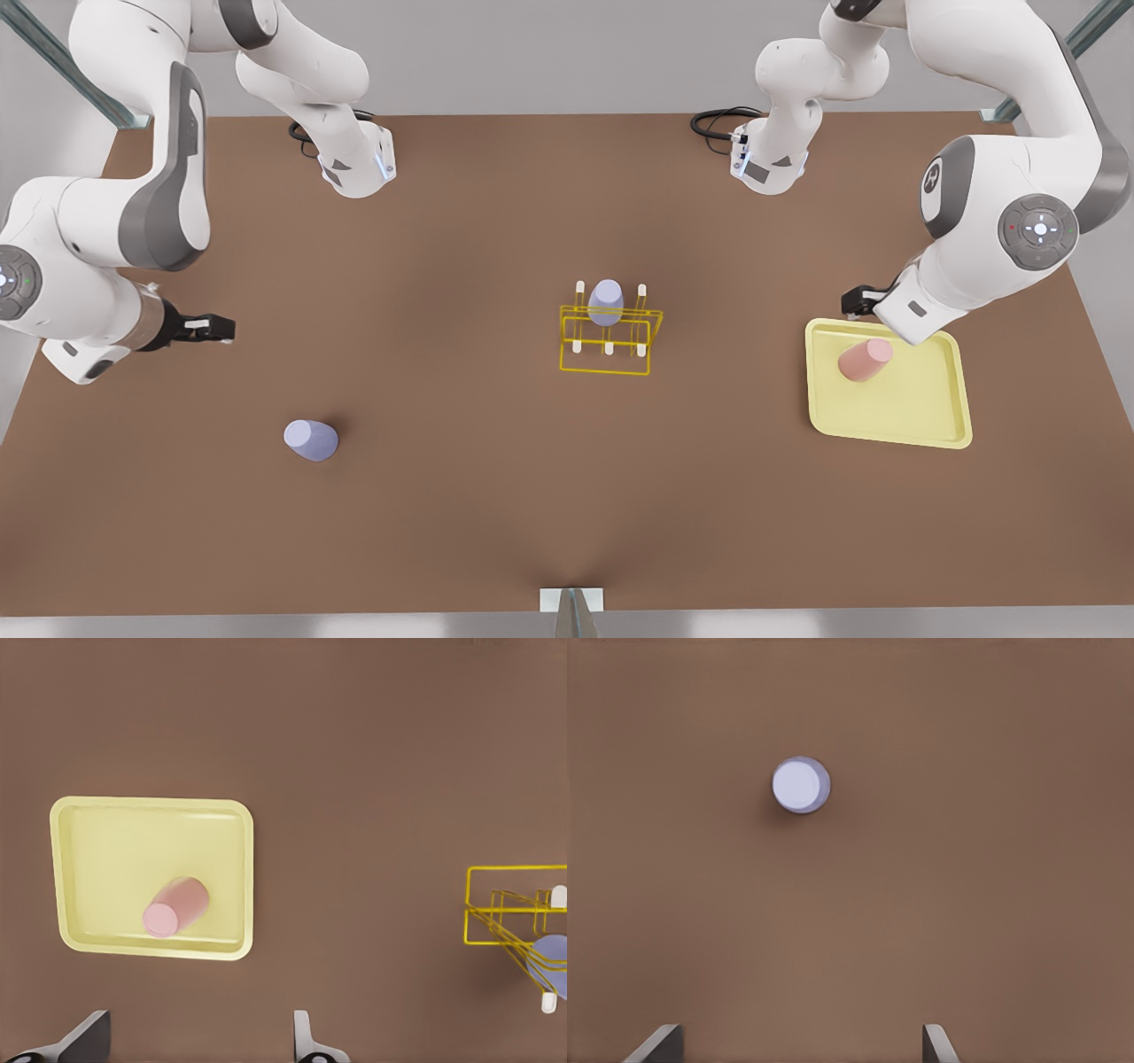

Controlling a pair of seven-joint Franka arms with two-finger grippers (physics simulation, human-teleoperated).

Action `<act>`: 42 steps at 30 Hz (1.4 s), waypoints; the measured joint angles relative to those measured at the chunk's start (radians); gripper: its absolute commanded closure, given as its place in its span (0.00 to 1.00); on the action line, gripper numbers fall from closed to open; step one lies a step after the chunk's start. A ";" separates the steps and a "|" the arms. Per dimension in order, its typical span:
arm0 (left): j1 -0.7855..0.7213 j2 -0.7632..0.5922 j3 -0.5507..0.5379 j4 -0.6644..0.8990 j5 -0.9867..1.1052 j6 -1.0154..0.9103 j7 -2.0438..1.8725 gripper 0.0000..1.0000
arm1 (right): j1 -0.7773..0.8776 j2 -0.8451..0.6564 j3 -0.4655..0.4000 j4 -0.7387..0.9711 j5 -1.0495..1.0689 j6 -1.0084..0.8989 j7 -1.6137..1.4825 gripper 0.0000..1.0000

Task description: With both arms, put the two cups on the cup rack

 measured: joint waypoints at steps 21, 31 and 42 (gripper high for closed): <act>0.122 0.123 0.156 -0.539 -0.007 0.635 0.353 0.00 | 0.001 0.413 -0.003 -0.031 0.085 0.544 -0.066 0.00; 0.148 0.164 0.164 -0.587 -0.008 0.754 0.518 0.00 | 0.029 0.393 -0.007 -0.121 0.002 0.641 -0.029 0.00; 0.155 0.192 0.164 -0.664 -0.008 0.848 0.605 0.00 | 0.028 0.399 -0.008 -0.209 -0.014 0.679 0.034 0.00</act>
